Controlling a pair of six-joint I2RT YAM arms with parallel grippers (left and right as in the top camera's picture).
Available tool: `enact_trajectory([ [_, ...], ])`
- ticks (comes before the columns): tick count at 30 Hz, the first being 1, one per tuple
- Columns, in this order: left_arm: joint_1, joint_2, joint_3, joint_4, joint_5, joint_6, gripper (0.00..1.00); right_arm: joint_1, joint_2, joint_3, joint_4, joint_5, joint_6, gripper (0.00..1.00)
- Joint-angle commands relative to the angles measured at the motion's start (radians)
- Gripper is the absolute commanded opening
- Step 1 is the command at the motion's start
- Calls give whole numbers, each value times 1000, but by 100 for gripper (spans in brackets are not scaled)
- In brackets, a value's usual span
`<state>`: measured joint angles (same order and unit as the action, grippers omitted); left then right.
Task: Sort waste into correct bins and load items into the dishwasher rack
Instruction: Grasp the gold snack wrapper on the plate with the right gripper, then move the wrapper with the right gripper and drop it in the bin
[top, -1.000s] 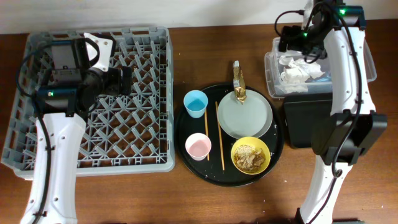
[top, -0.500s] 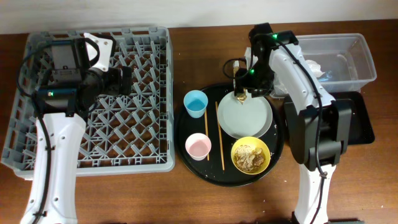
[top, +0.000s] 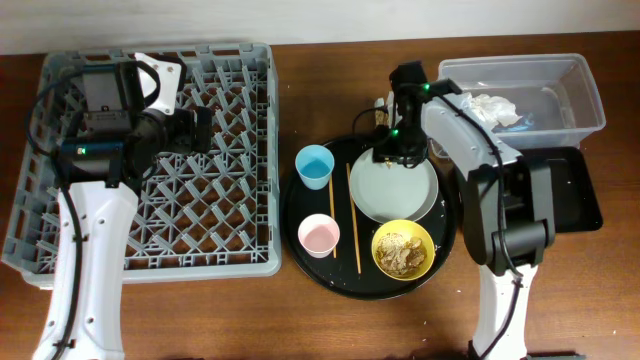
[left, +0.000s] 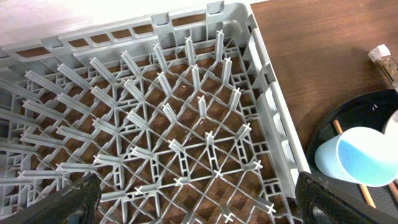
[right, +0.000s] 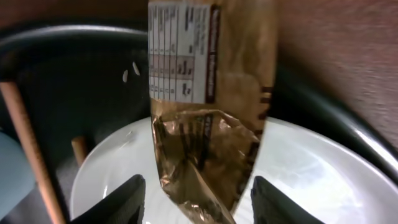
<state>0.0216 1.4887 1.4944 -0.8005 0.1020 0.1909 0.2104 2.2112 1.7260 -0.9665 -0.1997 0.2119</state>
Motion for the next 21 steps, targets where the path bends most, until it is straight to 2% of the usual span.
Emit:
enact_trajectory([
  [1,-4,5,24,2,14,9,100,7,-12,-15,8,14,6,54],
  [9,-4,5,24,2,14,9,100,5,-12,-15,59,101,6,54],
  [11,-4,5,24,2,14,9,100,6,-12,-15,67,104,6,47],
  [12,-4,5,24,2,14,9,100,6,-12,-15,69,104,6,39],
  [14,-4,5,24,2,14,9,100,6,-12,-15,69,104,6,4],
  [18,-4,5,24,2,14,9,100,5,-30,-4,25,63,2,4],
  [21,-4,5,24,2,14,9,100,5,-133,63,-69,43,2,4],
])
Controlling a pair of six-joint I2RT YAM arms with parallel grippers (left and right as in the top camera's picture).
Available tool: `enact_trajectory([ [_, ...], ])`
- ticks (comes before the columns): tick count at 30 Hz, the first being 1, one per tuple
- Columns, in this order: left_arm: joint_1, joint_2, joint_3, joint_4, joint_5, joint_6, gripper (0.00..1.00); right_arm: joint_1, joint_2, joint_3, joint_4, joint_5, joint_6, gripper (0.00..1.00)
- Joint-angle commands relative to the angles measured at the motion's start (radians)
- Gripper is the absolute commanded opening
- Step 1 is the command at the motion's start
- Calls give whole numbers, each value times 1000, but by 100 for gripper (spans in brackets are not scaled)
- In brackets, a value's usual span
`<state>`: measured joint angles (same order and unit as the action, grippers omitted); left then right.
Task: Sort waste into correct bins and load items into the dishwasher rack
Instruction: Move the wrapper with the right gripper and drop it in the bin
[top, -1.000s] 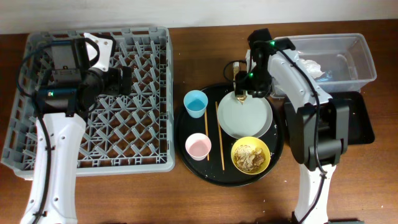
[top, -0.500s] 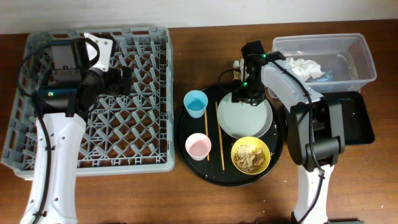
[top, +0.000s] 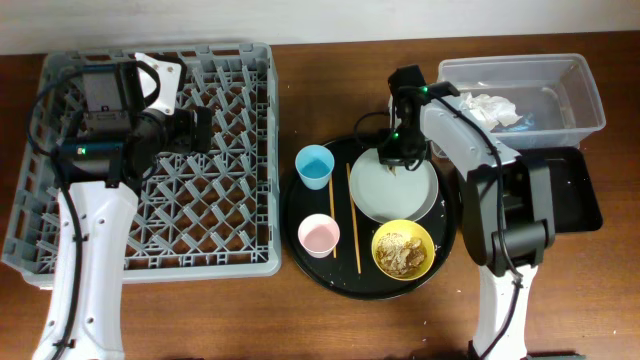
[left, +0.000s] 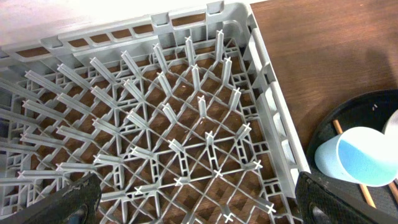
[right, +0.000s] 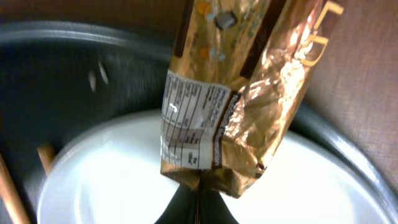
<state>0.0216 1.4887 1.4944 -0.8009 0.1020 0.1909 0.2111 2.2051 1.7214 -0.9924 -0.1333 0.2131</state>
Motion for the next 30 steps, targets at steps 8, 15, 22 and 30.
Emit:
enact_trajectory([
  [8,-4,5,24,2,14,9,100,-179,-451,164,-78,173,181,4],
  [15,-4,5,24,2,14,9,100,-360,-316,119,19,202,605,4],
  [22,-4,5,24,2,14,9,100,-364,-167,119,197,103,660,61],
  [30,-4,5,24,2,14,9,100,-361,-381,130,114,-53,304,95],
])
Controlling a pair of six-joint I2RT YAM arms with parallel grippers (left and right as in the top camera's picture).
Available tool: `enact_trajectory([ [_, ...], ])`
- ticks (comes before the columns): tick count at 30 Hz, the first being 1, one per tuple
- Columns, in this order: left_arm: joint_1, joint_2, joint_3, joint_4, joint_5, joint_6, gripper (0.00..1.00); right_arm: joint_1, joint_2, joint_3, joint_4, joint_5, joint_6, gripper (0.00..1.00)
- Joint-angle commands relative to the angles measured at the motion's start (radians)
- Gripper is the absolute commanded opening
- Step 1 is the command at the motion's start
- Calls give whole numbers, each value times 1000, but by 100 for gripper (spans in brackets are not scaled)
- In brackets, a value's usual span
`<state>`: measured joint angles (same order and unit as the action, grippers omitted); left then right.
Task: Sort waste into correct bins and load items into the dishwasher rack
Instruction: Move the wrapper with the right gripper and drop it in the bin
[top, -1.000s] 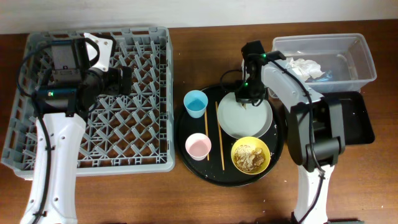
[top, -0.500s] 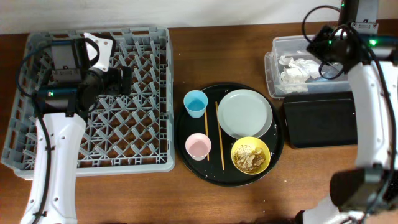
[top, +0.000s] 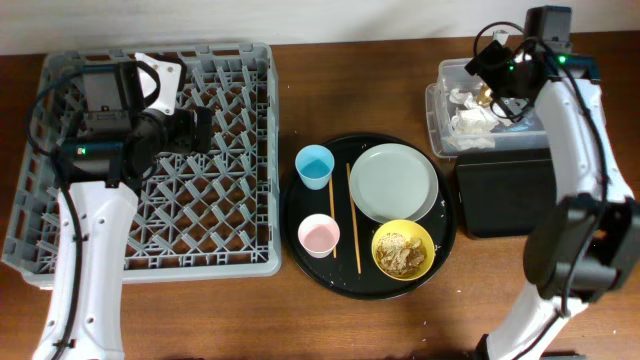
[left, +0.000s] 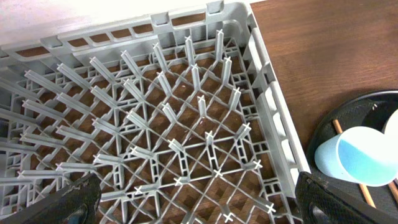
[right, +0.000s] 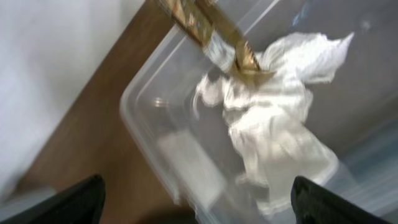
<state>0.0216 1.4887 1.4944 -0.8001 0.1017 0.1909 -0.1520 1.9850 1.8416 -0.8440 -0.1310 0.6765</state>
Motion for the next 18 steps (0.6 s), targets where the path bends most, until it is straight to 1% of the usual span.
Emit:
enact_trajectory([
  [1,-4,5,24,1,14,9,100,4,-209,10,-64,-87,-230,94],
  [2,-4,5,24,1,14,9,100,11,-261,10,-104,-117,-302,92],
  [4,-4,5,24,1,14,9,100,39,-356,10,-212,-123,-397,89],
  [7,-4,5,24,1,14,9,99,93,-415,10,-373,-123,-443,84],
  [9,-4,5,24,1,14,9,100,127,-409,10,-441,-121,-463,83],
  [11,-4,5,24,1,14,9,100,195,-384,9,-532,-117,-463,81],
  [14,-4,5,24,1,14,9,99,274,-356,0,-623,-31,-459,78],
  [16,-4,5,24,1,14,9,100,325,-346,-47,-651,11,-459,77],
  [18,-4,5,24,1,14,9,100,352,-345,-126,-632,12,-459,76],
])
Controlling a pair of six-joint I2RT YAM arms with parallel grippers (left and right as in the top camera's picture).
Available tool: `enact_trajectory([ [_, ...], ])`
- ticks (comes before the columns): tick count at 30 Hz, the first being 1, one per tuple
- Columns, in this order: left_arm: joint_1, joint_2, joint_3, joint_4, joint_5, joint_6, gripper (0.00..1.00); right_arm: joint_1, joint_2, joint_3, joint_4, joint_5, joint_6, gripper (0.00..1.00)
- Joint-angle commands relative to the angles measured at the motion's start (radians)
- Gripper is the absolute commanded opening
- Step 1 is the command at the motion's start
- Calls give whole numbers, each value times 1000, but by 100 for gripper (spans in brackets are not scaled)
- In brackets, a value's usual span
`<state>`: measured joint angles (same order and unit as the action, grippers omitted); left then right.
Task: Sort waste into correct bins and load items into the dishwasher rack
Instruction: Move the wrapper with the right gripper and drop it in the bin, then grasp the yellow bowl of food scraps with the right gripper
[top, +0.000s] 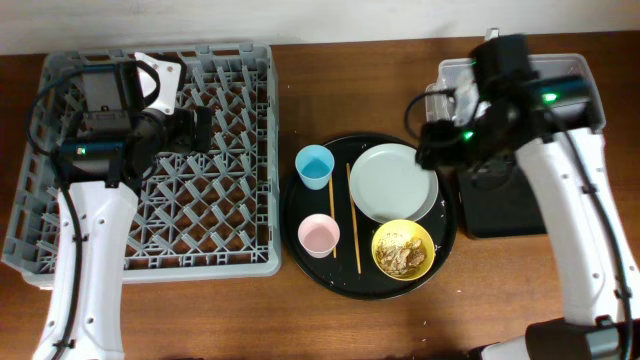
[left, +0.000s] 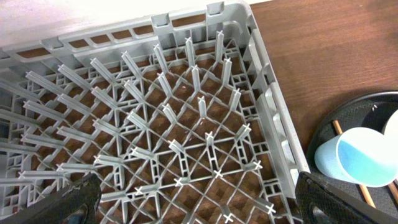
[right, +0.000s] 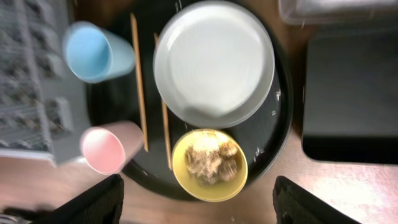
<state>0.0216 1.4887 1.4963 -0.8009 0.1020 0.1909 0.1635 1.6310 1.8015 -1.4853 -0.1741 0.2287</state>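
A black round tray (top: 300, 205) carries a blue cup (top: 314, 165), a pink cup (top: 319, 235), a white plate (top: 392, 185), a yellow bowl (top: 403, 249) of food scraps and two wooden chopsticks (top: 353, 215). My right gripper (right: 199, 205) hangs open and empty high above the tray, with the plate (right: 214, 62) and bowl (right: 209, 163) under it. The grey dish rack (top: 150, 262) on the left holds nothing. My left gripper (left: 196, 208) is open over the rack's right part, near its rim (left: 267, 99). The blue cup (left: 354, 163) shows at the right edge of that view.
A clear plastic bin (top: 595, 100) stands at the back right, mostly covered by my right arm. A black bin (top: 500, 205) sits in front of it, right beside the tray. Bare brown table runs along the front edge.
My right gripper was over the clear bin with a gold wrapper and white tissue in its view. Now it is above the tray, open and empty. The left arm has not moved.
My right gripper stood open around a gold wrapper at the plate's far edge. Then it was shut on the wrapper. Later it was over the clear bin, jaws wide, the wrapper by the tissue. Now it hangs empty above the tray.
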Motion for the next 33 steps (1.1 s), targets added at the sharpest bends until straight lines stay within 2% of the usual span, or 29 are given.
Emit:
enact_trajectory([
  [1,-4,5,22,2,14,9,100,46,9,-137,28,55,-11,75],
  [3,-4,5,22,2,14,9,100,52,9,-303,114,51,1,71],
  [6,-4,5,22,2,14,9,100,56,9,-443,229,27,11,68],
  [12,-4,5,22,2,14,9,100,176,18,-583,459,19,39,64],
  [17,-4,5,22,2,14,9,100,274,64,-588,481,29,95,62],
  [26,-4,5,22,2,14,9,100,367,175,-588,464,55,177,47],
  [29,-4,5,22,2,14,9,99,367,191,-588,445,55,183,39],
  [30,-4,5,22,2,14,9,100,367,195,-588,442,55,185,35],
  [32,-4,5,22,2,14,9,100,367,197,-590,443,55,193,20],
  [33,-4,5,22,2,14,9,100,367,198,-590,443,55,192,19],
])
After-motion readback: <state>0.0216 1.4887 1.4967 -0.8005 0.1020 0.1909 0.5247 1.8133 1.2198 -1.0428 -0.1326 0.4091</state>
